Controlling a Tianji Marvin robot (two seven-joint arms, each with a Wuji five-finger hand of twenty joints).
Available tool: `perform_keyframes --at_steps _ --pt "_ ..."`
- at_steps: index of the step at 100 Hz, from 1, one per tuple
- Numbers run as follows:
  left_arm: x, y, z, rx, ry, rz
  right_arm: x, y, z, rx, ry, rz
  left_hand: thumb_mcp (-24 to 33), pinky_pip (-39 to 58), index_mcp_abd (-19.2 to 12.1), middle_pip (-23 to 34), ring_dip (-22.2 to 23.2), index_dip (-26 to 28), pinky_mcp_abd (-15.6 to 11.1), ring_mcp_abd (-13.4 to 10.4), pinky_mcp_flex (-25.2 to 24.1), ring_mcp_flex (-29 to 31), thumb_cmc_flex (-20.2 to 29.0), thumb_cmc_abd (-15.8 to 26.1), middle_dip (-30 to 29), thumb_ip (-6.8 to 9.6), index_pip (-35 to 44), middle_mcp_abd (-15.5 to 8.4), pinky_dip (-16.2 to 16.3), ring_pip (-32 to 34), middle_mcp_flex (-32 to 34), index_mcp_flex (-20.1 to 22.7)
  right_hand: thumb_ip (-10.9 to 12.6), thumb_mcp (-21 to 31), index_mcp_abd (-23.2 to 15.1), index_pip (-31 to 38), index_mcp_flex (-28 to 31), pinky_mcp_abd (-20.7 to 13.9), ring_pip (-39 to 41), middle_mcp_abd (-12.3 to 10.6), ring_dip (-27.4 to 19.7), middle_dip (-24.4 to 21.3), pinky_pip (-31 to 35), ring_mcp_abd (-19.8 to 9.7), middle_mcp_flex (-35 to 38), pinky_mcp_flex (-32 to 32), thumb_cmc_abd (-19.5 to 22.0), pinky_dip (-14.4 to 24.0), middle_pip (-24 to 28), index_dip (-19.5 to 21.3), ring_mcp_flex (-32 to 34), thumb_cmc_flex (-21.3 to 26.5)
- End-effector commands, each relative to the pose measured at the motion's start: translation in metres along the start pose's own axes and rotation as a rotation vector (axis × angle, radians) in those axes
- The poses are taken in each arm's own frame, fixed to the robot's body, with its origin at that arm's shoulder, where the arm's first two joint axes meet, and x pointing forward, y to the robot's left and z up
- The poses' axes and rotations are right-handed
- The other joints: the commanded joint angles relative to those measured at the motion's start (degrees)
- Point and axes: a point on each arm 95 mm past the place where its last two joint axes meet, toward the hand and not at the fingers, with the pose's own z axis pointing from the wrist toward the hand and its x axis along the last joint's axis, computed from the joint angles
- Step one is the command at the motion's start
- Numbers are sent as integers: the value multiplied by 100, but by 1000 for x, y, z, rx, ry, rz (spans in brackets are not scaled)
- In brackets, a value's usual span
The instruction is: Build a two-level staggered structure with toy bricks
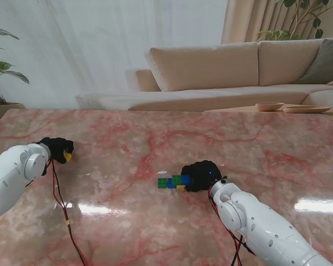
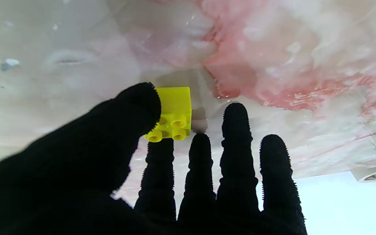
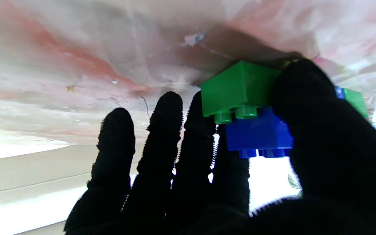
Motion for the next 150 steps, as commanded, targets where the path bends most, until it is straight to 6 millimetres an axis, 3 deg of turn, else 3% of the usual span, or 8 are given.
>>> perform_keyframes --at_steps 1,20,39,50,62,75,116,150 --pt "-2 46 -2 -109 -8 12 0 -10 -3 33 -6 4 190 263 -155 767 94 86 191 -19 41 218 290 74 30 58 166 -393 112 209 1309 216 -72 494 -674 391 365 37 67 -113 101 -46 83 -142 220 -44 218 90 -22 73 163 282" --pt "-4 53 -2 -130 -5 19 0 -11 -3 34 -5 5 234 254 26 696 103 -17 100 -33 23 91 359 53 59 70 -75 -376 54 165 1023 -145 -71 495 -676 391 367 37 69 -110 102 -45 83 -142 218 -44 220 90 -22 73 165 284" --pt "-5 58 -2 -120 -6 26 0 -10 -3 34 -2 6 138 442 -59 933 202 62 114 -19 173 302 321 35 189 49 153 -398 88 373 1276 79 -71 496 -680 391 368 37 65 -115 100 -47 83 -149 217 -44 215 90 -24 73 164 286" --pt "-5 58 -1 -104 -6 23 0 -11 -3 35 -1 7 -182 636 -179 833 231 184 161 -17 306 534 525 -90 981 -333 364 -380 41 549 1732 400 -71 496 -683 388 366 37 66 -113 101 -47 82 -144 221 -44 222 90 -23 71 164 282" --pt "-5 58 0 -100 -3 24 0 -11 -3 35 0 8 -518 767 -374 505 242 -74 209 -27 452 788 722 -120 1431 -421 636 -384 17 674 2304 685 -71 493 -681 389 367 37 65 -118 100 -46 82 -146 217 -44 229 90 -24 72 165 277" --pt "-5 59 0 -97 -1 16 1 -11 -3 35 -1 8 -901 867 -667 127 286 -310 294 161 567 1011 824 55 1787 -457 954 -375 14 863 3003 1072 -72 491 -680 391 368 37 68 -111 102 -46 82 -143 218 -44 229 90 -21 73 169 273" --pt "1 54 -4 -64 -1 -41 0 -11 -3 31 -1 6 -1236 910 -668 70 201 -1314 528 334 573 1412 416 463 1336 -478 855 -198 31 915 3657 2040 -70 496 -678 389 366 37 65 -113 101 -49 82 -142 218 -44 240 90 -26 70 163 269" --pt "35 16 -21 68 37 -40 1 -12 -3 23 -2 4 -1212 1028 -563 125 198 -1474 632 407 722 1619 383 407 1202 -472 815 -96 112 938 3839 2261 -68 493 -677 387 361 37 64 -110 100 -46 82 -144 212 -44 246 90 -25 70 163 272"
